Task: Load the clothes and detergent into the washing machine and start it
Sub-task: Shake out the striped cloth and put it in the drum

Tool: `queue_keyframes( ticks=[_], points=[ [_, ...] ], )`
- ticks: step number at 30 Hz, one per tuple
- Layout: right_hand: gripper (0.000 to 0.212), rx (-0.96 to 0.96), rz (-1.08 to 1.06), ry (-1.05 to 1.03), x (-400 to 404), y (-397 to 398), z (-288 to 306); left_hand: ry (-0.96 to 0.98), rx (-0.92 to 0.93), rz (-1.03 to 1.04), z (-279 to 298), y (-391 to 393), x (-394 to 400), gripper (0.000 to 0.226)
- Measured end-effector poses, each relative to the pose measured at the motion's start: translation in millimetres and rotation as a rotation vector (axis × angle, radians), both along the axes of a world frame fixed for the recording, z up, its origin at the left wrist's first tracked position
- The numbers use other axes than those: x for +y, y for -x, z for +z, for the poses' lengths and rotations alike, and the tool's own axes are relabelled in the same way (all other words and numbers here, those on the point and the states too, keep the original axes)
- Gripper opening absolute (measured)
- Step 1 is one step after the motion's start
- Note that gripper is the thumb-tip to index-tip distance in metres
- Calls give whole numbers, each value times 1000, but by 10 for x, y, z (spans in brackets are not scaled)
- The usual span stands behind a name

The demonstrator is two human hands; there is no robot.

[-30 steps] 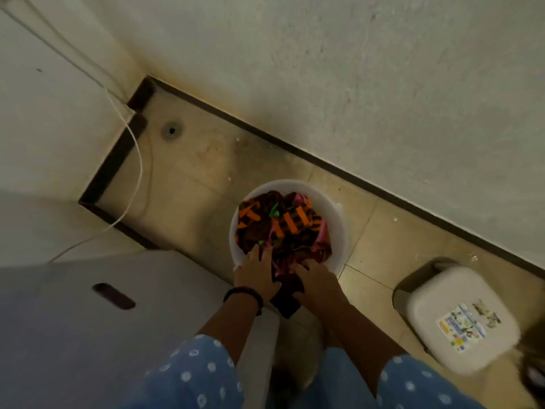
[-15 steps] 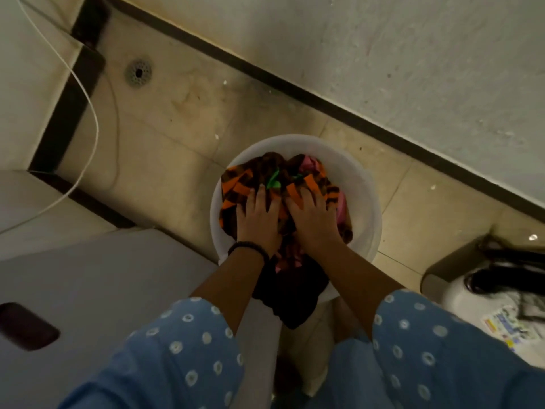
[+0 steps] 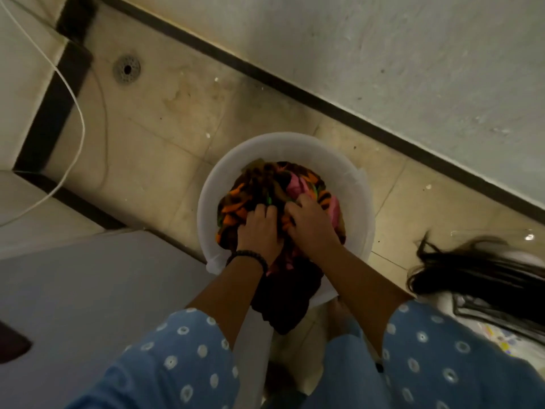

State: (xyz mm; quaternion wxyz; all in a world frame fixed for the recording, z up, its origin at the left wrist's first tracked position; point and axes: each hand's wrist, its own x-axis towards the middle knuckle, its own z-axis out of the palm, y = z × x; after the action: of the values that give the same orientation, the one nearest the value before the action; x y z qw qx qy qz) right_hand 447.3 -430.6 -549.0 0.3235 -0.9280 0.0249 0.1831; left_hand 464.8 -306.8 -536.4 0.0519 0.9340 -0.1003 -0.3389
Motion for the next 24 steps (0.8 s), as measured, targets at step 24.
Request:
queue_keyframes(
  ticks=[24],
  points=[
    [53,-200,-176,-325,-270,327,3157,658,-154,180,3089,75,-116,41]
  ],
)
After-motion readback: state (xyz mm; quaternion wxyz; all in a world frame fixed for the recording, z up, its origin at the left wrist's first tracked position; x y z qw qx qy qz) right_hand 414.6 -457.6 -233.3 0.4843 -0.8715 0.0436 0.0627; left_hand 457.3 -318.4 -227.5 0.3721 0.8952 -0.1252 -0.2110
